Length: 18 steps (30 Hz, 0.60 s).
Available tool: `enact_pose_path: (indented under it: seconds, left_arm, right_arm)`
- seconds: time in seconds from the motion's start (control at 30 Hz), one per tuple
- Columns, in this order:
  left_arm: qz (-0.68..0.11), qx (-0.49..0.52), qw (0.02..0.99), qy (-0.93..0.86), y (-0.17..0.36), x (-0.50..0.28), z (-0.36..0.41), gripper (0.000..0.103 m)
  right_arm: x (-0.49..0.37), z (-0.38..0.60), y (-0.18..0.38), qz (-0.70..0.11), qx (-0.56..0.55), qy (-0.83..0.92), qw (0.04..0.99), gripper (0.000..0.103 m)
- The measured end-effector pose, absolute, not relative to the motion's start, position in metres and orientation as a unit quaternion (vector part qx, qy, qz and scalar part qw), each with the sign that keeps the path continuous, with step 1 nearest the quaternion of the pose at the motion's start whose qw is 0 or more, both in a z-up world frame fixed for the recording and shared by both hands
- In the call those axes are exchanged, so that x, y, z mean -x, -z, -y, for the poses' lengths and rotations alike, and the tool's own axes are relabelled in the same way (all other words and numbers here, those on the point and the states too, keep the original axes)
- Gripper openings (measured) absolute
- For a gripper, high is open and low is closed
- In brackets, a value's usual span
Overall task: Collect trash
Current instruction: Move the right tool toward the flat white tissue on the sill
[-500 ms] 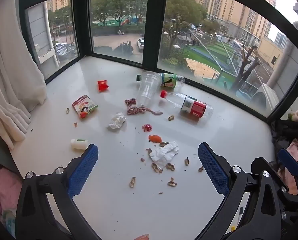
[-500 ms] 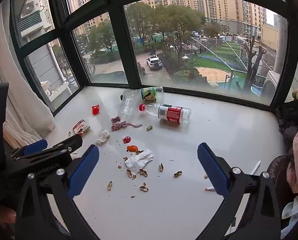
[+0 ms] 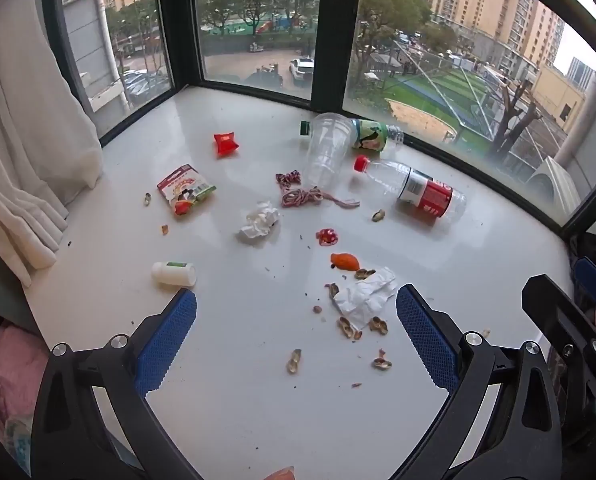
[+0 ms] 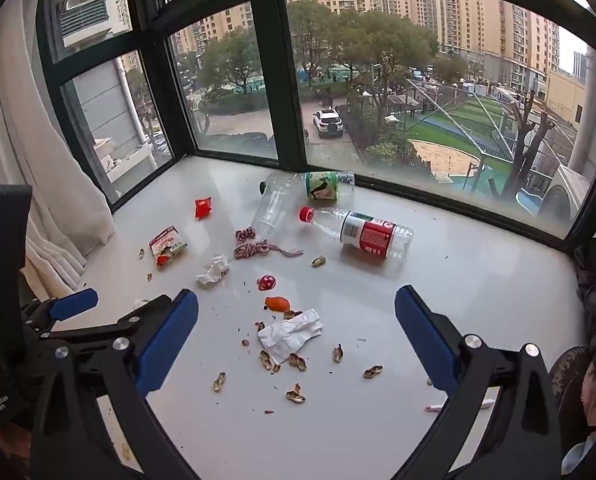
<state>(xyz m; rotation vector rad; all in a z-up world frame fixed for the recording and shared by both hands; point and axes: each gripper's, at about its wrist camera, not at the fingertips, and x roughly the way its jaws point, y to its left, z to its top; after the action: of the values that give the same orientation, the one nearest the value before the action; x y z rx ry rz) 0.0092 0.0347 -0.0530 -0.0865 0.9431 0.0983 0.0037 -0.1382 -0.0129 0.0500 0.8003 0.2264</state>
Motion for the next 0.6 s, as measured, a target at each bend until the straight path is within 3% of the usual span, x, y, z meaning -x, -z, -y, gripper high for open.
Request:
enact_pose_path:
  seconds: [0.6]
  left_arm:
    - [-0.506, 0.062, 0.857, -0.077, 0.11, -0.026, -0.054, 0.097]
  right_arm:
    - [-0.027, 0.13, 0.061, -0.45, -0.007, -0.102, 0.887, 0.096]
